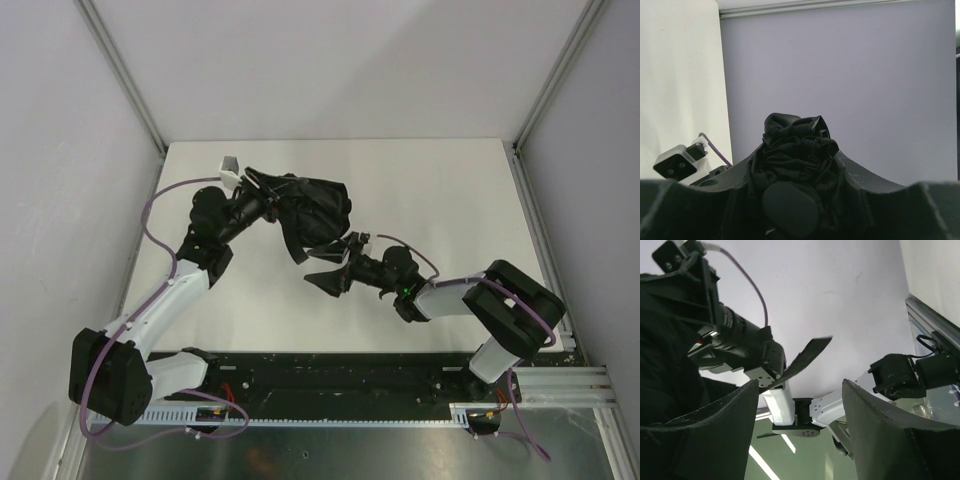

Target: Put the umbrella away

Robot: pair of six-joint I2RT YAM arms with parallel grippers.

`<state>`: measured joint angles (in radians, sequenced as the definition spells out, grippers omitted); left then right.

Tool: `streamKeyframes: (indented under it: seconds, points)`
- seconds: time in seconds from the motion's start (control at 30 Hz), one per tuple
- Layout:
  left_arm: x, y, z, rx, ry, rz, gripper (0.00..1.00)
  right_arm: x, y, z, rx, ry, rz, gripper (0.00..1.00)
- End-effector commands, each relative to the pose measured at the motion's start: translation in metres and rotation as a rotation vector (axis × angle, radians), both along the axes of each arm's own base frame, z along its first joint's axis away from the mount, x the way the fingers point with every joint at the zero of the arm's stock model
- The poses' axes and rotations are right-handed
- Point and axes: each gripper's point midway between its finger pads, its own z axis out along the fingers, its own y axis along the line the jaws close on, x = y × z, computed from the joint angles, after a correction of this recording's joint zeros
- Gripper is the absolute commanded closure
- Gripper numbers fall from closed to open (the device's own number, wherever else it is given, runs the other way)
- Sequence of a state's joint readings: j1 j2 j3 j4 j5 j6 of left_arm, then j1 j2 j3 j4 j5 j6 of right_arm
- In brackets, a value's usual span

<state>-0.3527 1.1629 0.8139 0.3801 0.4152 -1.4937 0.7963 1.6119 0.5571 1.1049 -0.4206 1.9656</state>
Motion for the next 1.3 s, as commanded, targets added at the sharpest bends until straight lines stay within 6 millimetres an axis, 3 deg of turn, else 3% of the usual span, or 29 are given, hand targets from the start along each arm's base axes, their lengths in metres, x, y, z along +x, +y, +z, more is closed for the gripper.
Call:
streamKeyframes:
  seconds: [0.0,0.3,0.93,1.13,1.27]
  points:
    - [-0.009,0.002,0.057,-0.073,-0.147,-0.015,1.00,0.000,-0.008,0.006,0.072,0.090,-0.031,0.30]
    - [-0.014,-0.001,0.055,-0.068,-0.152,-0.032,1.00,0.000,-0.005,0.016,0.134,0.094,-0.028,0.40]
    - [-0.027,-0.021,0.046,-0.076,-0.136,-0.097,1.00,0.006,0.004,0.030,0.194,0.070,-0.025,0.40]
    - [-0.030,-0.025,0.042,-0.079,-0.127,-0.109,1.00,0.007,0.003,0.034,0.212,0.057,-0.029,0.55]
    - [-0.031,-0.027,0.038,-0.082,-0.114,-0.120,1.00,0.008,0.002,0.036,0.228,0.039,-0.035,0.77]
